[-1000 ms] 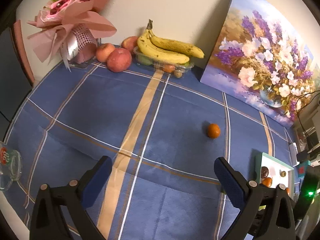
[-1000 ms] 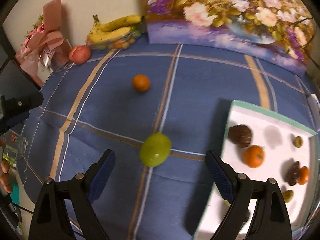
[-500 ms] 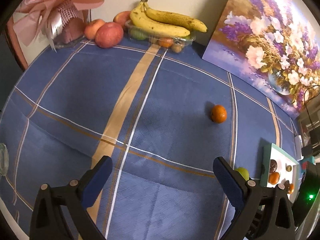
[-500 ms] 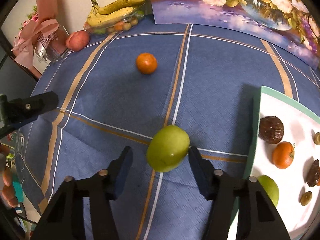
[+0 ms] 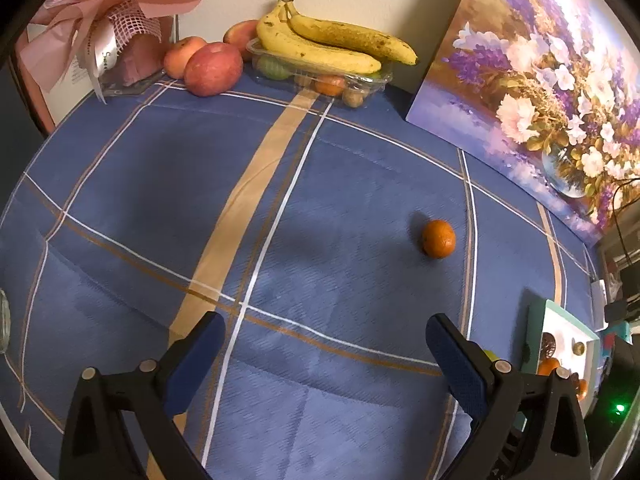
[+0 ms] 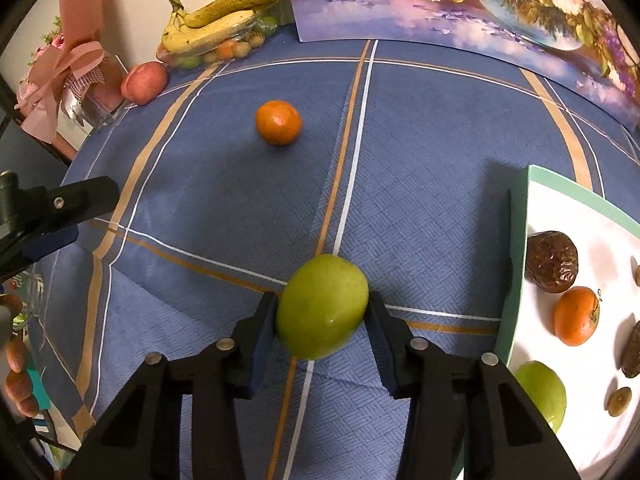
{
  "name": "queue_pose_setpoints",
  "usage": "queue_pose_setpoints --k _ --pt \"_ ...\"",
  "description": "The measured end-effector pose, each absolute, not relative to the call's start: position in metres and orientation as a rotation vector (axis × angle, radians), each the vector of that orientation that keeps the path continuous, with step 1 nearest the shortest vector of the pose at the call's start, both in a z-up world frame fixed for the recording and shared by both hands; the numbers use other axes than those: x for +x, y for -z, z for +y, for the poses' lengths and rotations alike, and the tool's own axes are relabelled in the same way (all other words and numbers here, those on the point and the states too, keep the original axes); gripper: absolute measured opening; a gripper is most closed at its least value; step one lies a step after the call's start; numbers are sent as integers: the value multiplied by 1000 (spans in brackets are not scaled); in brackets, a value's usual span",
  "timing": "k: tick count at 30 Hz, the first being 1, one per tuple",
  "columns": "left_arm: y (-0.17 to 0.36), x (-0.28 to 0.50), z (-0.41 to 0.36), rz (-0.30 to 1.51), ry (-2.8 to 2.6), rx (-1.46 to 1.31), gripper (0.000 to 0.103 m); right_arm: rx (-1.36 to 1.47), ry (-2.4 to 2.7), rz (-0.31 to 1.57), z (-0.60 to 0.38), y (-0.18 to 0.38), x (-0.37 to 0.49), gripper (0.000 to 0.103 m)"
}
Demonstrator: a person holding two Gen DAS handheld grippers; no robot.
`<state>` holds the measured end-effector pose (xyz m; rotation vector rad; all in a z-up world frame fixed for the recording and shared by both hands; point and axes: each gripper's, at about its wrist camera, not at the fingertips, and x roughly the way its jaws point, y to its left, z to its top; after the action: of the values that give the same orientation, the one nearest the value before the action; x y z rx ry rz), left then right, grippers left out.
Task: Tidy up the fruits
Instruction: 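Grasp the green pear with the right tool while the left tool grasps the last tangerine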
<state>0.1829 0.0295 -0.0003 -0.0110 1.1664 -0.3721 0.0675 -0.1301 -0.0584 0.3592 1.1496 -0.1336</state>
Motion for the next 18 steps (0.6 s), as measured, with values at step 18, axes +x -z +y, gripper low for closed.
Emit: queue_pose_setpoints --k 18 --pt "24 203 -15 1185 439 -75 92 323 165 1029 -160 19 67 34"
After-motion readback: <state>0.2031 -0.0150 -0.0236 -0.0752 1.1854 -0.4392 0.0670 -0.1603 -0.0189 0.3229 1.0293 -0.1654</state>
